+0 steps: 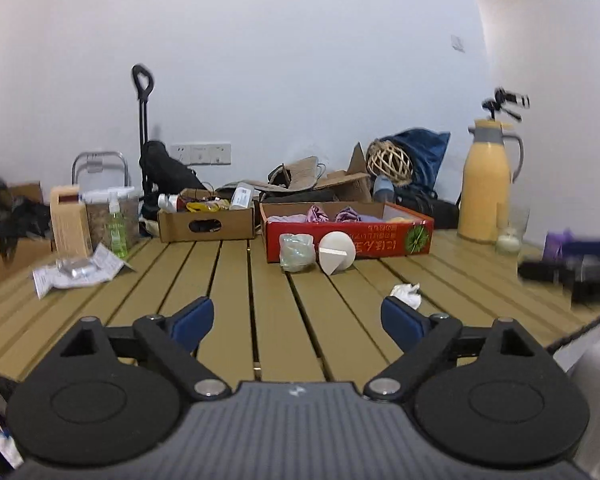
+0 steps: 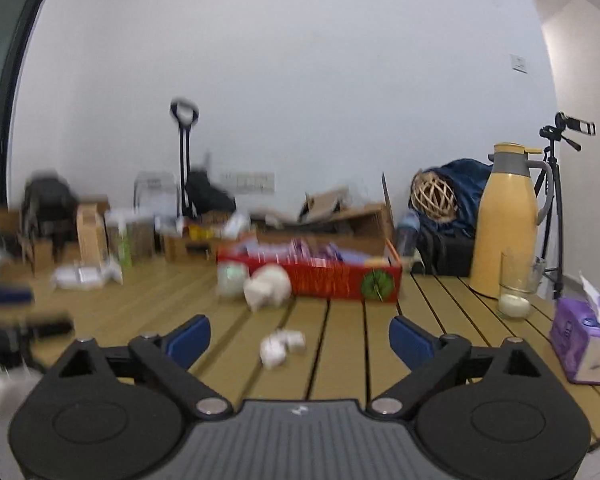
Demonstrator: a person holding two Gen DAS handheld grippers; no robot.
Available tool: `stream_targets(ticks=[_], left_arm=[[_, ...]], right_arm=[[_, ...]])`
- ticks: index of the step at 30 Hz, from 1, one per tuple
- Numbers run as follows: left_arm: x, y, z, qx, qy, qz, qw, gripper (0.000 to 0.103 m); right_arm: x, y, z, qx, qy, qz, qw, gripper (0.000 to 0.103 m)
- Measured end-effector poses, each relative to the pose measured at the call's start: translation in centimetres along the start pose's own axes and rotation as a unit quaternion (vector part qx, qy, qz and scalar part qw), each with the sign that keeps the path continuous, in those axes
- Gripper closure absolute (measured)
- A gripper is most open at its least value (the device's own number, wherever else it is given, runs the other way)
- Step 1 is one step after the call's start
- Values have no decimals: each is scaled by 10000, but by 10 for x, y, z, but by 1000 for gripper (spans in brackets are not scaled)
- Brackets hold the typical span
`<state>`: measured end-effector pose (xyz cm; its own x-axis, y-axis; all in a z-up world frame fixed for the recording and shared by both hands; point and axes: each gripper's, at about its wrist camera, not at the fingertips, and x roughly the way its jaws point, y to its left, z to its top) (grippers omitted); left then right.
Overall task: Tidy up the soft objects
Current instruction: 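Withdraw both tools from the box toward the white foam pieces on the table, then grasp a flat white foam piece with the left tool while the right tool grasps the white foam cylinder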
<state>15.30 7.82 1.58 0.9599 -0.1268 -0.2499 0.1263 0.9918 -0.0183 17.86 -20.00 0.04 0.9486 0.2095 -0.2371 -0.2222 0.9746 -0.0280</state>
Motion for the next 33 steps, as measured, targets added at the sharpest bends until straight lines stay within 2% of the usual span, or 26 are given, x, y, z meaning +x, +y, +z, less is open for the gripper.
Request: stream_targets(ticks=[6,9,11,14,17,21,26,29,33], left_arm=[[3,0,0,-119,-53,1,9999,7],[12,-4,-6,-128,90,38,9999,7],[19,-7,-8,-51,164,35,9998,6],[37,-10,-8,-121,347,19,9993,5],[61,-13,-4,-234,467,-226,9984,5],[106,-17,4,-141,698,-320,9970,6],[161,-10,22,-257,881,-275,9954,17],[196,-3,39,-375,949,-277,9944,30],[244,-3,62,-351,1004,-526,9929,44]], right_arm=[[-3,-2,-1,182,-19,45,9998,7],[4,-6,-3,277,-35,43,9996,6],[15,-8,-7,385,103,22,9992,6],[28,-10,-12,439,271,25,9987,7],[48,-11,-14,402,422,28,9983,7],[77,-10,-8,427,492,104,9978,8],[122,-17,9,607,658,435,9950,14],[155,-19,22,549,745,659,9935,18],[207,-29,39,705,863,796,9906,23]])
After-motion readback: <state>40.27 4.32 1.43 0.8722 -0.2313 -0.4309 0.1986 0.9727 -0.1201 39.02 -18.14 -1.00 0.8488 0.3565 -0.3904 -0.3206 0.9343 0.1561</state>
